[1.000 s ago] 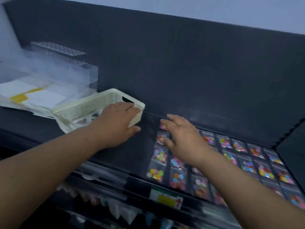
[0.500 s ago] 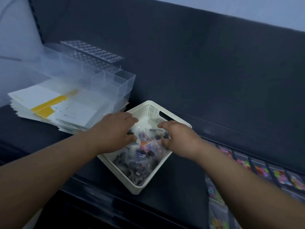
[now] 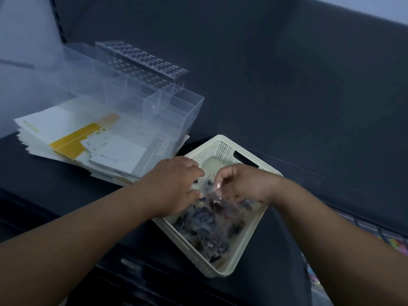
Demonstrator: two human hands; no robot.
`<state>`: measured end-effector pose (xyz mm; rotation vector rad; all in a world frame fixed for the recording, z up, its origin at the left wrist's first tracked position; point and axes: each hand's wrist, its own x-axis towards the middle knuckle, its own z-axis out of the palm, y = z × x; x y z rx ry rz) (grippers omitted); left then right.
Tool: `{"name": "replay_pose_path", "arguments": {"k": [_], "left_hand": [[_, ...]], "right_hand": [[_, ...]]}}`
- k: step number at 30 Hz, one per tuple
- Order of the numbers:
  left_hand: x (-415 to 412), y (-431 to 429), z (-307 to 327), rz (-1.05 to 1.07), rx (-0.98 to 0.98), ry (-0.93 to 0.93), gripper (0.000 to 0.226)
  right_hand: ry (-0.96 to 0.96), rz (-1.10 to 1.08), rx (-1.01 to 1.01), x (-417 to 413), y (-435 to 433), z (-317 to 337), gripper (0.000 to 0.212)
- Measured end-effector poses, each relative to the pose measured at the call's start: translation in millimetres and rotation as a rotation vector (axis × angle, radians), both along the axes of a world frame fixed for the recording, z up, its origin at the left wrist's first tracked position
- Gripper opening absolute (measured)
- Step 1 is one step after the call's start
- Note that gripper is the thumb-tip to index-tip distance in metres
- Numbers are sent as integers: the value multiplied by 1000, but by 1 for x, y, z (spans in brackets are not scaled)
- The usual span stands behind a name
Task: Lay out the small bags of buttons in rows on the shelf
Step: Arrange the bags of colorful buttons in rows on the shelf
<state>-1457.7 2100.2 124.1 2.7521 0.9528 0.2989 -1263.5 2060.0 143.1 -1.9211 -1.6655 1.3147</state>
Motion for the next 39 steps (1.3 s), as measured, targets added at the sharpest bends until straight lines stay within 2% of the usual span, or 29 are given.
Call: {"name": "replay_pose_path", "arguments": {"k": [2,5,7,10,12,16,19,21,24,26,28,30,32,35,37,39], "left_hand": [[0,1,0,-2,-5,-17,50],[0,2,-2,-9,11,-32,48],[0,2,-4,-5,41,-20,50],[-1,1,-5,-37,113,-39,49],[0,-1,-3,-104,114,-20,46],[5,1,-5,-110,-58,-6,45],[7,3,-9,-135,-129,73,50],[10,5,-14,-209,-146,204,51],[18,8,-20,-226,-101,463,50],[21,10,-21,-206,-96,545,50],[22,7,-19,-167,-99,575,54],[21,3,-13,-121,-105,595,57],[19,0,-9,-95,-124,606,56],[16,-2,-4,-73,-138,566,50],[14,-3,-3,-51,-146,531,47],[13,-4,-2,-40,-140,503,45]], "right_hand": [[208,-69,-31,1,1,3,21],[287,-120,-87,0,2,1,17],[112,-149,-50,1,4,-4,18],[-460,22,97,2,8,-13,20],[-619,138,80,0,8,-17,22],[-610,237,5,-2,4,-20,61],[-614,206,76,-2,7,-27,60],[-578,189,123,-2,9,-33,57],[-587,218,58,3,12,-35,74],[-713,286,37,10,13,-32,82],[-824,324,52,14,13,-26,79],[-855,285,68,16,13,-23,75],[-834,228,124,15,10,-25,70],[-692,152,209,12,7,-26,63],[-650,194,183,8,7,-27,58],[-700,281,135,4,9,-30,57]]}}
